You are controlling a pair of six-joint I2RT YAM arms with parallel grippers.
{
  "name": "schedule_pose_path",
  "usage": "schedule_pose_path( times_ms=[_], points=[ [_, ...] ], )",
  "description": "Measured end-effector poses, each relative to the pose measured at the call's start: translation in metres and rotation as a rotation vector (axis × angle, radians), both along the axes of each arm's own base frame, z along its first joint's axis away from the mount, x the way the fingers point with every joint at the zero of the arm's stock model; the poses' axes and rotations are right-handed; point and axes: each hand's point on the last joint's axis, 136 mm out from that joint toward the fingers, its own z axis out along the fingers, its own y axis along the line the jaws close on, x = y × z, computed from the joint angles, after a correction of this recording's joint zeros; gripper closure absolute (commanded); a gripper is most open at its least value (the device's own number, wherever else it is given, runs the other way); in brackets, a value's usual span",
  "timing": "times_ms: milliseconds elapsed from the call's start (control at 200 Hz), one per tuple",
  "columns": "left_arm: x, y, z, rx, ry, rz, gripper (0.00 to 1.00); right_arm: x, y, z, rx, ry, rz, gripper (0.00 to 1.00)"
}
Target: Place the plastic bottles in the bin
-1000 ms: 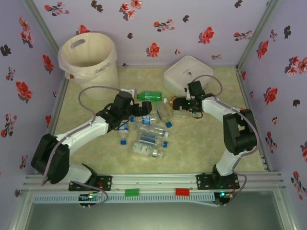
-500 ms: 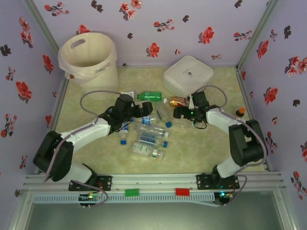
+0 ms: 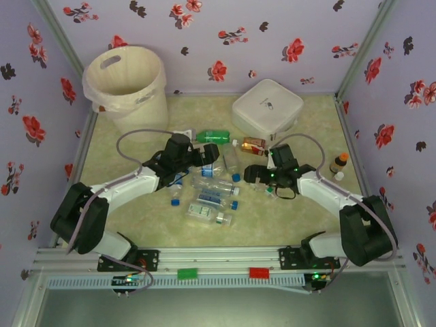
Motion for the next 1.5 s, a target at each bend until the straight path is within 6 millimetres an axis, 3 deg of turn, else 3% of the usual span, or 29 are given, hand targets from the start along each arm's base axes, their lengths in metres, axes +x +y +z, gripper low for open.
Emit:
schedule_pose_path(
  times_ms=[205, 435, 675, 860, 970, 1120, 1310, 1500],
  points=[
    [0.000, 0.000, 0.001, -0.005, -0.002, 0.002, 0.00, -0.019, -0.002, -0.014, -0.110, 0.030, 0.037, 0.02],
    [0.000, 0.000, 0.000, -0.005, -0.001, 0.001, 0.00, -0.013, -0.011, -0.033, -0.218, 0.067, 0.041, 0.09],
    [-0.001, -0.001, 0.000, -0.009, 0.003, -0.006, 0.00, -0.003, -0.007, -0.047, -0.276, 0.085, 0.064, 0.26],
    [-0.003, -0.003, 0.000, -0.029, 0.020, -0.008, 0.00, 0.001, -0.009, -0.043, -0.285, 0.060, 0.052, 0.44],
    [-0.005, -0.006, 0.000, -0.044, 0.032, -0.018, 0.00, 0.005, -0.008, -0.028, -0.268, 0.013, 0.052, 0.46],
    [-0.008, -0.013, 0.006, -0.096, 0.051, -0.038, 0.00, 0.012, 0.001, 0.015, -0.181, -0.115, 0.058, 0.47],
    [-0.007, -0.029, 0.030, -0.220, 0.043, -0.070, 0.00, 0.024, 0.029, 0.077, 0.016, -0.305, 0.099, 0.48],
    [-0.009, -0.043, 0.053, -0.333, 0.026, -0.099, 0.00, 0.027, 0.057, 0.108, 0.162, -0.394, 0.151, 0.48]
  ],
)
